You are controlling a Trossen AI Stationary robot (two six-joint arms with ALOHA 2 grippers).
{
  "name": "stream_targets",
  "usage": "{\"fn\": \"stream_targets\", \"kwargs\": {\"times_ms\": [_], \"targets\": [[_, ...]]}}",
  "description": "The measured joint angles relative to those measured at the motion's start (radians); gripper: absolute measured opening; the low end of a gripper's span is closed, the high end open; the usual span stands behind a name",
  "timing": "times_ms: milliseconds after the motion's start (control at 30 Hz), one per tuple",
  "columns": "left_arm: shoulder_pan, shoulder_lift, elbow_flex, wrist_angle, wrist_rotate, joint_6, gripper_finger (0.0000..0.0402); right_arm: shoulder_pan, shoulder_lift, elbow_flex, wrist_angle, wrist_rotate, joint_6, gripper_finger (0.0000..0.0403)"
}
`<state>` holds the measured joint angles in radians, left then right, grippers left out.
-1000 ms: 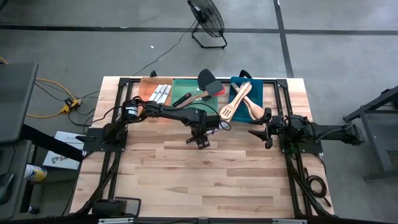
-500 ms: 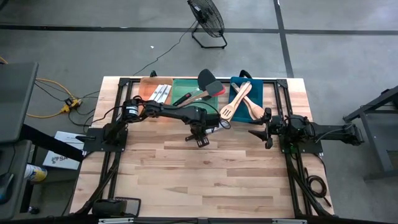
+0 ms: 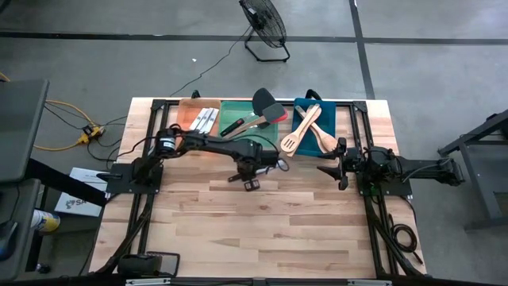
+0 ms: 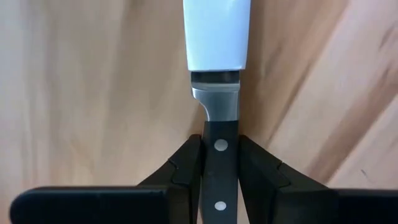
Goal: Pick & Place Kitchen Items
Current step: Put the black knife into the orange bin
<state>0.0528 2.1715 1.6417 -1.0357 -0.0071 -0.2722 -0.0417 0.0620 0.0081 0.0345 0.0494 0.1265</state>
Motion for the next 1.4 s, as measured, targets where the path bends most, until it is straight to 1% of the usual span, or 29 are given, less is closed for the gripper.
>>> {"fn": "stream_targets", "kwargs": {"times_ms": [100,167,267,467,600,767,1067,1233,1400], "targets": [[-0.015,-0.015,-0.003,-0.032,-0.004,-0.005,0.0073,0.000,0.000,0.000,0.000,0.000,0.000,0.0205],[-0.024,-0.023,-0.008,-0.091,-0.005,-0.021,0.0073,0.000,0.000,0.000,0.000,0.000,0.000,0.0205],[-0.041,-0.043,-0.007,-0.106,-0.004,-0.035,0.0073,0.000,0.000,0.000,0.002,0.000,0.000,0.0205],[-0.063,-0.097,-0.006,-0.144,-0.038,-0.049,0.0073,0.000,0.000,0.000,0.003,0.001,0.000,0.0205],[-0.070,-0.133,-0.007,-0.174,-0.091,-0.076,0.0073,0.000,0.000,0.000,0.003,0.001,0.000,0.0205],[-0.057,-0.230,-0.102,-0.158,-0.141,-0.118,0.0073,0.000,0.000,0.000,0.002,0.000,0.000,0.0205],[0.002,-0.488,-0.364,-0.063,-0.206,-0.280,0.0073,0.000,0.000,0.000,0.001,0.000,0.000,0.0205],[0.037,-0.612,-0.431,-0.071,-0.267,-0.337,0.0073,0.000,0.001,0.000,0.001,0.000,0.000,0.0205],[0.096,-0.693,-0.445,-0.072,-0.323,-0.358,0.0073,0.000,0.001,0.000,0.001,0.000,0.000,0.0205]]}}
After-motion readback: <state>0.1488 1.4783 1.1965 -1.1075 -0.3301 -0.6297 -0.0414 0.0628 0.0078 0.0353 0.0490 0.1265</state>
